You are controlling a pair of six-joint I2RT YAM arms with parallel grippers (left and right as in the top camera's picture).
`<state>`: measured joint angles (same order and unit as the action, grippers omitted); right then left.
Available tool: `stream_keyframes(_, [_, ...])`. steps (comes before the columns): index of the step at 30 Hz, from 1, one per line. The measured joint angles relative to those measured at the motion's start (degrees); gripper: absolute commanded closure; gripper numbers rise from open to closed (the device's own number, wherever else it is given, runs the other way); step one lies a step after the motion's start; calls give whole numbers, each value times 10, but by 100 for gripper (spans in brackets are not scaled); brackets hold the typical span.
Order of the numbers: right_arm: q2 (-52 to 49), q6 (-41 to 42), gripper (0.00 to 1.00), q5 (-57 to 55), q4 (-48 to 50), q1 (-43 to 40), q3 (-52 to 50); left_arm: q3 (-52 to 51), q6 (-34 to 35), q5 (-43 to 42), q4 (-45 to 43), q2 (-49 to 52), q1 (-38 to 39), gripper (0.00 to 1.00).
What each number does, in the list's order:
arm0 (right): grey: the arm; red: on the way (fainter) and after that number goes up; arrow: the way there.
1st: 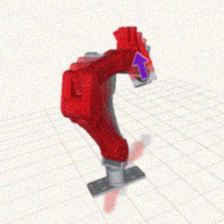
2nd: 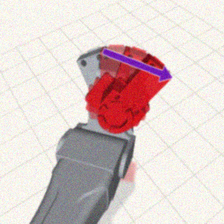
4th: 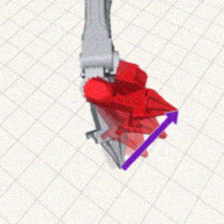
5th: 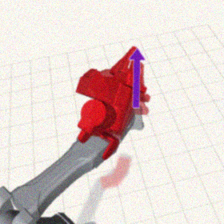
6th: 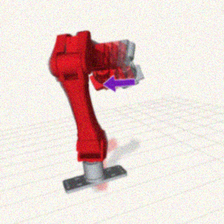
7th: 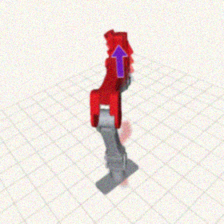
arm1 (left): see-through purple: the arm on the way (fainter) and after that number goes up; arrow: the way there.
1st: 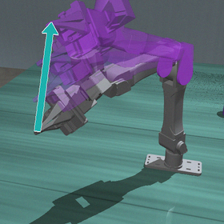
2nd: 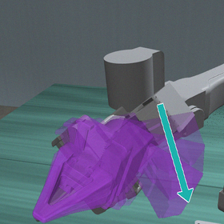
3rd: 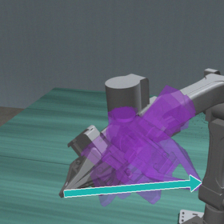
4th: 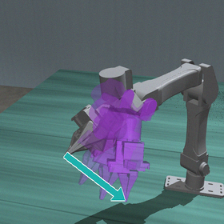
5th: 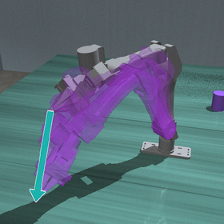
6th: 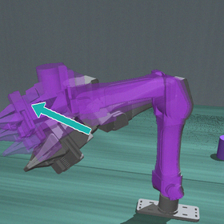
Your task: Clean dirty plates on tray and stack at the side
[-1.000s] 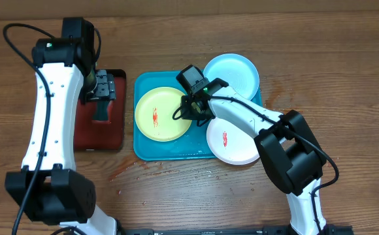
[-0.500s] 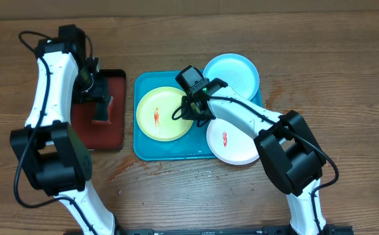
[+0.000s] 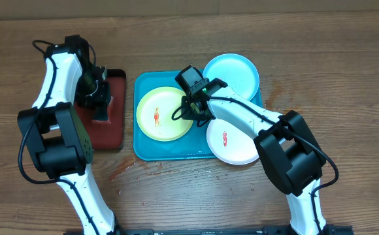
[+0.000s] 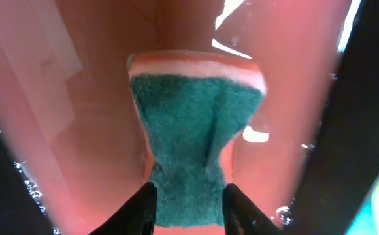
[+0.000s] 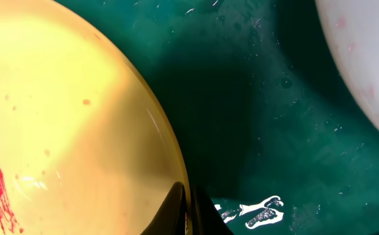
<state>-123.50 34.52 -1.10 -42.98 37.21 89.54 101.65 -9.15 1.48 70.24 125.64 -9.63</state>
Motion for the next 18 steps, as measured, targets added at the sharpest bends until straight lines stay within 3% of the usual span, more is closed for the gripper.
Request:
stream_keyframes(4, [0, 0, 96, -2, 3, 0, -2, 0, 11, 12, -3, 2, 0, 73])
stream_keyframes(18, [0, 0, 96, -6, 10, 0, -3, 0, 17, 0, -22, 2, 0, 70])
